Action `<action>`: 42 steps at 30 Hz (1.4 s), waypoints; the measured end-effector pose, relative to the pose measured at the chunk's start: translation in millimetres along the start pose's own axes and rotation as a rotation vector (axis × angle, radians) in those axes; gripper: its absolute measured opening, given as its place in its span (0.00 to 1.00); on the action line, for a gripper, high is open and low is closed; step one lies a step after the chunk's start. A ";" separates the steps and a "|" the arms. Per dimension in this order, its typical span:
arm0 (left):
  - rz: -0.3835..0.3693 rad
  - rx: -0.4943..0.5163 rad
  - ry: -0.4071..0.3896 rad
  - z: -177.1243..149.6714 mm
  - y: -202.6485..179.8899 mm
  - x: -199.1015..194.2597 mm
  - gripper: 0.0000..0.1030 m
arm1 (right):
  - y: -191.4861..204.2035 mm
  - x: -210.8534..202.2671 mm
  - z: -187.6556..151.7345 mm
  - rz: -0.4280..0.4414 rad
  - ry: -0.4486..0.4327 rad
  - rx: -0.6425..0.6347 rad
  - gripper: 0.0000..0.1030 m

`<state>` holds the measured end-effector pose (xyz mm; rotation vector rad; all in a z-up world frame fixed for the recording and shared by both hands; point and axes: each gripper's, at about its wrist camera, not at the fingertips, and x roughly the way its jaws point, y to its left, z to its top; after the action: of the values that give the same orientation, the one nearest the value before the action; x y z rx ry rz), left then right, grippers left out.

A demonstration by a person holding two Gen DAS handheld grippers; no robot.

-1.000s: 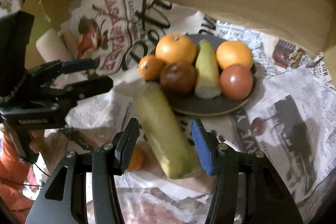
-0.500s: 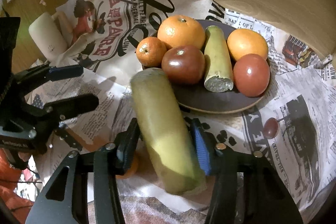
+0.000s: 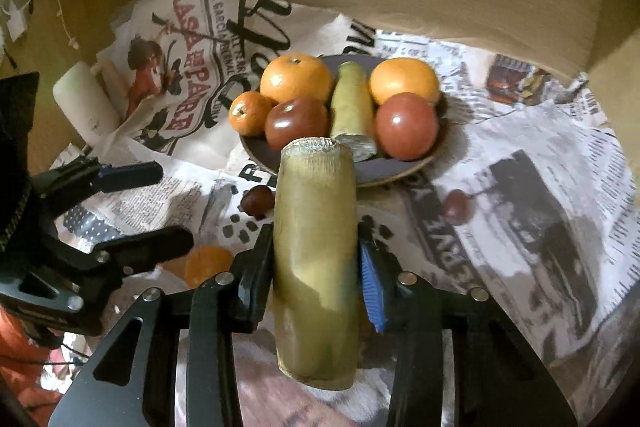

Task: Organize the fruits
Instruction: 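Grasp the second squash with the right tool while the left tool grasps a mandarin, then lay the squash and mandarin onto the plate and open both tools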

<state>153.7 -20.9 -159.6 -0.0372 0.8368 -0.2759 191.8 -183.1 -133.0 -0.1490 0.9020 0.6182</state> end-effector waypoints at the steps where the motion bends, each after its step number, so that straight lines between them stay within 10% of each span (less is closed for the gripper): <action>1: -0.002 0.002 0.004 -0.6 -3.0 1.5 0.79 | -1.9 -3.2 -1.0 -0.003 -0.006 0.000 0.35; 7: -0.009 -0.001 0.049 -10.6 -18.1 18.6 0.77 | -10.0 -16.3 -7.2 -0.018 -0.038 0.011 0.35; 18: -0.039 0.026 0.072 -14.1 -27.5 26.4 0.34 | -20.2 -26.2 -11.8 -0.016 -0.064 0.048 0.35; 42: 0.037 -0.012 -0.082 54.5 22.3 -10.9 0.34 | -17.5 -17.3 47.6 -0.006 -0.136 0.013 0.35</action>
<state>192.1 -0.7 -118.1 -0.0440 0.7568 -0.2336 226.4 -187.3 -92.4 -0.0967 0.7734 0.6090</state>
